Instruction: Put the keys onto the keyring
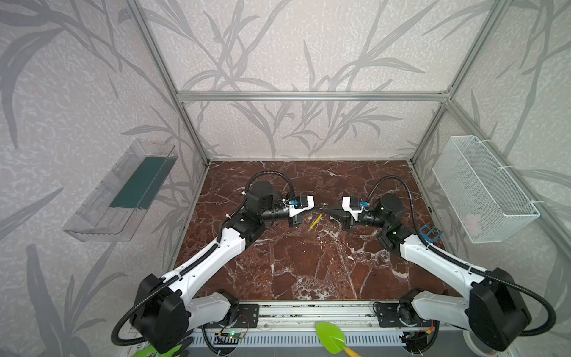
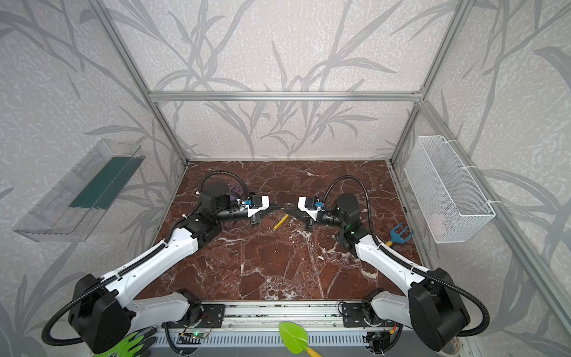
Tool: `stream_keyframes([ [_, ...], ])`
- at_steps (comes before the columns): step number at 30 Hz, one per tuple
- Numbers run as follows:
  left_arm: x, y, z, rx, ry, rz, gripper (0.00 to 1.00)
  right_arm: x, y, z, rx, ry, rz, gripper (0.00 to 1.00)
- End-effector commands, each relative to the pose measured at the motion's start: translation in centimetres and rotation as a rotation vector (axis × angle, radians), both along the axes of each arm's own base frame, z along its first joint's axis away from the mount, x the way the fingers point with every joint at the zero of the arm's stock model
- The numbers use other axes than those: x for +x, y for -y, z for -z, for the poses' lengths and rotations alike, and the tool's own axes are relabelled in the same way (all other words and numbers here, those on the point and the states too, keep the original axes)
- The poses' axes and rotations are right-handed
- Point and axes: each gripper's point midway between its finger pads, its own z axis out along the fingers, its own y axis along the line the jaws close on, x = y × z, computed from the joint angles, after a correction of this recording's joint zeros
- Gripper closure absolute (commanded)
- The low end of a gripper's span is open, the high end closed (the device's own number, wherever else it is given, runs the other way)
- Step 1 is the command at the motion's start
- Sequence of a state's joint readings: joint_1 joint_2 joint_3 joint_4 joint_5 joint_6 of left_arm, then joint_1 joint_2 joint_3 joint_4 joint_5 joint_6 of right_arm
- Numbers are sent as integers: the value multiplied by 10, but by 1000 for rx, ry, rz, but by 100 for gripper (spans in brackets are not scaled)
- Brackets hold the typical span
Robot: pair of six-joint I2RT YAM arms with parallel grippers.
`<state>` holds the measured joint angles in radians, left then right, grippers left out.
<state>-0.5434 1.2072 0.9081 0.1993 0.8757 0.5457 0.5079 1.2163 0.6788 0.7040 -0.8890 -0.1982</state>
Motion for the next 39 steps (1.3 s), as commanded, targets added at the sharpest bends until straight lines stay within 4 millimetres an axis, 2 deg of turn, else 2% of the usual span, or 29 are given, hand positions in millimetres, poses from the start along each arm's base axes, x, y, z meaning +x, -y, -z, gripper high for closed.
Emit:
stream_keyframes([
  [1,-5,-3,-9,-27,26,-5,100,-2,2,-15,54,37,11,100],
  [2,-4,-4,-7,-25,27,-16,97,-1,2,-16,63,34,16,100],
  [3,-1,-6,-5,-23,29,-39,83,0,3,-16,72,35,23,100],
  [6,4,-13,-5,-44,43,-101,70,2,4,-22,99,40,37,100],
  [8,1,-15,-5,-50,25,-96,77,2,4,-24,105,41,37,100],
  [9,-1,-16,-5,-55,13,-90,78,2,4,-25,109,42,36,100],
  [14,-13,-16,-4,-79,-32,-42,72,2,4,-29,119,48,29,100],
  [21,-9,-10,-13,-127,-39,-17,71,-4,2,-31,127,57,-9,100],
  [28,-8,-3,-14,-141,-67,28,77,-8,3,-34,140,70,-20,100],
  [39,-12,-1,-27,-165,-48,61,81,-7,1,-26,127,58,-31,100],
])
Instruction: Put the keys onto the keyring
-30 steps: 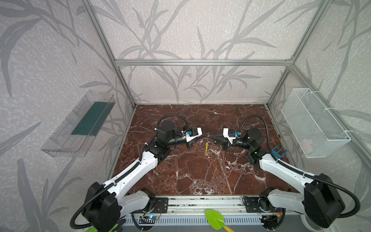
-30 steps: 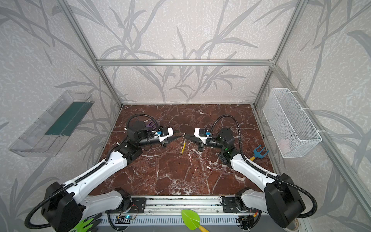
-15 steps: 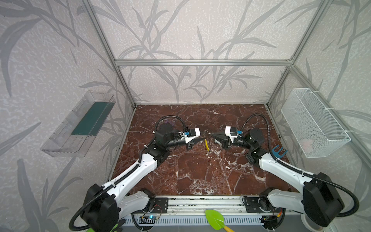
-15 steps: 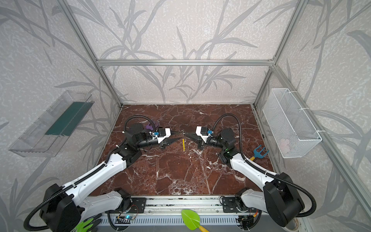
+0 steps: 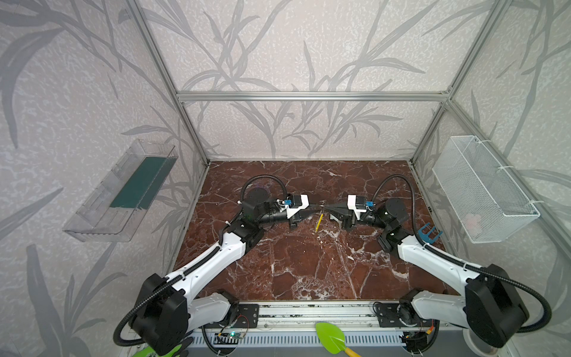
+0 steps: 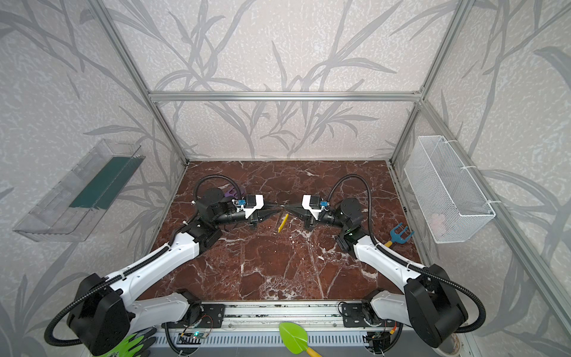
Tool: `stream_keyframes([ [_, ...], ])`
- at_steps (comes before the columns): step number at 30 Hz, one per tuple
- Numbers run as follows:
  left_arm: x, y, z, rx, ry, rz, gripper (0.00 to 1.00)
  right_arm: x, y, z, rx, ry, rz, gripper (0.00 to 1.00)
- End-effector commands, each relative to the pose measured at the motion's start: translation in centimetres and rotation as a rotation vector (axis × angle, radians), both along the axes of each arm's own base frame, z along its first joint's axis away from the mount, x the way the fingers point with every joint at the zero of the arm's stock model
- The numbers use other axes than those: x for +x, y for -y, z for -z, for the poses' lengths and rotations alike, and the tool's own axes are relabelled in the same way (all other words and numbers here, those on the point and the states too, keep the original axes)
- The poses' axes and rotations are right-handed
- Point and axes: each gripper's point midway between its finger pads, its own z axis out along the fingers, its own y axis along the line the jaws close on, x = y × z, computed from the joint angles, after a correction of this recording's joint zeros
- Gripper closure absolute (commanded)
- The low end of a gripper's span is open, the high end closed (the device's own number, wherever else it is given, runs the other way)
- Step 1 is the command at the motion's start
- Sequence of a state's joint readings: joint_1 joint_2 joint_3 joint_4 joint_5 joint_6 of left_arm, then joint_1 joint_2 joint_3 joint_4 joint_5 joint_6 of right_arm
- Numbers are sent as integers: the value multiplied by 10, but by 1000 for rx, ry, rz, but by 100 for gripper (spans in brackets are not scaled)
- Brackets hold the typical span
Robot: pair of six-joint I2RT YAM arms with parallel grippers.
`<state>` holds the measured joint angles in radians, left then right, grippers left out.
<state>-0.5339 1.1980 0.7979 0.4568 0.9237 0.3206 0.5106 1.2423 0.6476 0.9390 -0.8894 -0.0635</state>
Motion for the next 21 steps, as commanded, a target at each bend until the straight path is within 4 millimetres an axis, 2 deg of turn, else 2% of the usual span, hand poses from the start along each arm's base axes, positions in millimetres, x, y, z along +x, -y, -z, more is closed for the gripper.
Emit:
stream_keyframes([
  [1,-6,0,-23,-38,40,36,81,-2,0,-6,19,36,-7,100],
  [9,-9,2,-18,-24,25,55,82,-1,-1,-7,21,43,-4,100],
  [12,-7,2,-20,-29,33,55,90,-3,-1,-5,18,38,-15,100],
  [14,-6,3,-21,-33,41,56,100,-3,-1,-3,15,29,-19,100],
  [15,-6,4,-22,-33,43,56,100,-3,-2,-2,11,21,-22,100],
  [16,-5,4,-22,-32,44,54,100,-3,-2,-1,7,14,-20,94],
  [18,-3,3,-21,-22,43,45,100,0,-1,0,6,-2,5,76],
  [19,-3,3,-18,3,52,36,100,3,1,2,-3,-2,31,70],
  [21,-4,0,-6,94,54,26,100,5,4,3,-33,19,75,67],
])
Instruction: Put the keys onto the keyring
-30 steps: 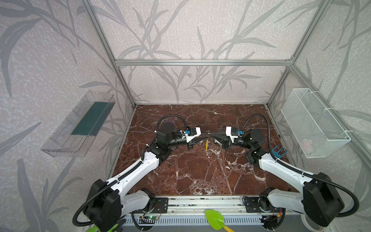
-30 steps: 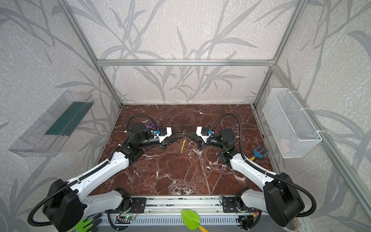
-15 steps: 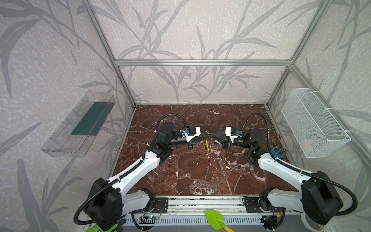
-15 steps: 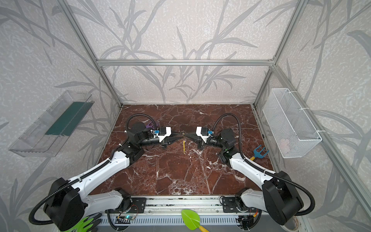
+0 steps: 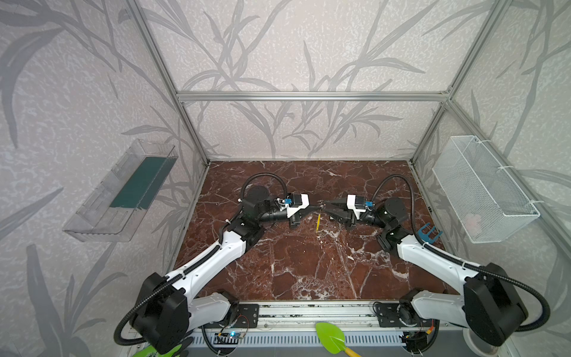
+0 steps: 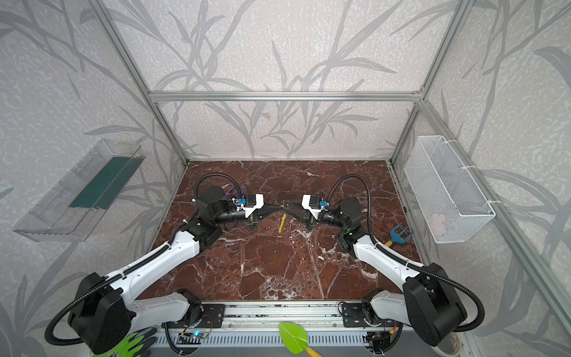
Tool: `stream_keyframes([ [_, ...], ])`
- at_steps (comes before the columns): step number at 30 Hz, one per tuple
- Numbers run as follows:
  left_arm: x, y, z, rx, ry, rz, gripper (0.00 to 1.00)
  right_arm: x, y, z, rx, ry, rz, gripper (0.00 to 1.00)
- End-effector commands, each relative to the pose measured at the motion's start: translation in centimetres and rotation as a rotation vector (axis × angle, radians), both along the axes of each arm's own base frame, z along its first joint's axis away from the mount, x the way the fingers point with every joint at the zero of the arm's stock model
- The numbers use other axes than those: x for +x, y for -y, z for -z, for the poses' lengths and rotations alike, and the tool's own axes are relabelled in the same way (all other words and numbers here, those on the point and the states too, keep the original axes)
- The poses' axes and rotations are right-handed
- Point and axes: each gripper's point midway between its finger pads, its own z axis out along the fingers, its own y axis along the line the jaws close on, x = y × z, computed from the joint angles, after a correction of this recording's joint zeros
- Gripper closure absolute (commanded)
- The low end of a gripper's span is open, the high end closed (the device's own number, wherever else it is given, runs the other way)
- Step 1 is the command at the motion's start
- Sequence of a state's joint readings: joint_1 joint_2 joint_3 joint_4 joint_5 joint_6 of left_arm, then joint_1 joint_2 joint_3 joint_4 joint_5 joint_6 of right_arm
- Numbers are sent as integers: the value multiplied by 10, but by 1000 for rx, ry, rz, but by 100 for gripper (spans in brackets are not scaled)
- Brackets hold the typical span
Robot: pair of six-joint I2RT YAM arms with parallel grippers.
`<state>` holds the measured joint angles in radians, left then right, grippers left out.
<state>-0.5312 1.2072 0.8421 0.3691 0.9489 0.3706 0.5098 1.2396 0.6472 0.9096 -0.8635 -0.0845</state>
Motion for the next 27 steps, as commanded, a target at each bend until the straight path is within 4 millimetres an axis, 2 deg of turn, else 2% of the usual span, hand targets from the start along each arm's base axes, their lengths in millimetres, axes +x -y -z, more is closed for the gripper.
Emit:
stream_keyframes([
  [1,-3,-4,-3,104,57,-8,100,0,5,1,-50,37,59,67],
  [7,-4,-14,4,279,83,-34,100,-6,11,2,-167,106,92,69],
  [13,-8,-14,12,411,129,-16,100,-8,12,-6,-177,132,95,70],
  [22,-13,-5,16,514,189,12,100,-12,2,-3,-185,116,29,71],
  [27,-10,-3,14,531,211,-2,100,-18,-1,0,-188,85,-22,72],
])
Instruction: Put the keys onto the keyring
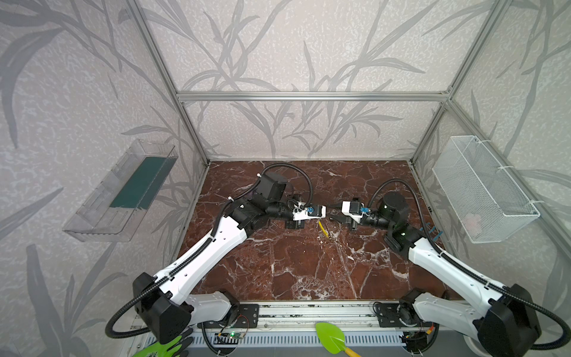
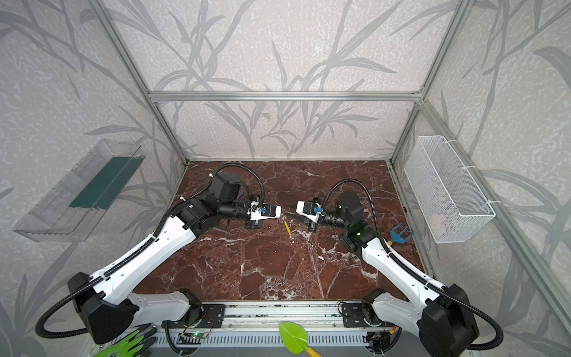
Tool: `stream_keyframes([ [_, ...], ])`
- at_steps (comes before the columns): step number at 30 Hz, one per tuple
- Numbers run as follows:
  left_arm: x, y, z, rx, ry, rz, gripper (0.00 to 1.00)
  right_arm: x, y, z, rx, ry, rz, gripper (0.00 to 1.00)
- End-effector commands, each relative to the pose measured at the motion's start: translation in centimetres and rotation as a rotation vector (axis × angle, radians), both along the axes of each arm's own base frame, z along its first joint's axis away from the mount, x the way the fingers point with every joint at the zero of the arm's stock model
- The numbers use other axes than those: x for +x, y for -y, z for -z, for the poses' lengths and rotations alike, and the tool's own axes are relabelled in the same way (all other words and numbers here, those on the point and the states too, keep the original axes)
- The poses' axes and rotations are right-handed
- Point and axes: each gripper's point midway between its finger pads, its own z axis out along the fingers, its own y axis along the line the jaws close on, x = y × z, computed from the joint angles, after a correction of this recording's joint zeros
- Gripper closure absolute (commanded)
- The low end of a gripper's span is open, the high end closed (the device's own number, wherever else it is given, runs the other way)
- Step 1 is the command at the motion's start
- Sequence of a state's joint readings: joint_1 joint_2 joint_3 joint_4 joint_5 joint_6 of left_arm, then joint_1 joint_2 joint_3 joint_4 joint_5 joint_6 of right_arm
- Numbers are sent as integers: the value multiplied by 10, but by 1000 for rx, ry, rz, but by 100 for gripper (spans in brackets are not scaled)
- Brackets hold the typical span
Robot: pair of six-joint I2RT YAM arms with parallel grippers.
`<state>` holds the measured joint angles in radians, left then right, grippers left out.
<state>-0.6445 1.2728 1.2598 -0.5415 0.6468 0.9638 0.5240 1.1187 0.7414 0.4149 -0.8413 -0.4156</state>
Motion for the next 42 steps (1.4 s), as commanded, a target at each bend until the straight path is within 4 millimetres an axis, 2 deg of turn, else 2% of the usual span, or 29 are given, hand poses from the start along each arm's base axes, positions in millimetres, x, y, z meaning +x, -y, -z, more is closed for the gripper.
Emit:
stream_keyframes([
  [1,-1,-1,-8,27,50,15,100,-8,-4,-10,11,-8,-54,72],
  [11,-1,1,-10,31,61,15,100,-9,-9,6,-53,-55,-67,75],
  [19,-5,2,-10,32,69,28,100,-6,-12,9,-60,-65,-51,85],
  [23,-4,2,-10,23,78,25,100,-4,-12,10,-56,-74,-43,96],
  [25,-1,3,-11,-3,88,0,99,-4,-12,8,-34,-79,-39,100],
  [27,6,0,-13,-67,89,-56,85,-2,-12,4,-5,-81,-34,100],
  [29,10,-5,-18,-156,62,-95,79,-2,-13,1,23,-84,-39,100],
  [35,7,-14,-22,-331,15,-114,79,-4,-16,-9,99,-84,-81,100],
  [42,6,-13,-24,-387,-15,-100,79,-5,-20,-12,111,-90,-123,100],
])
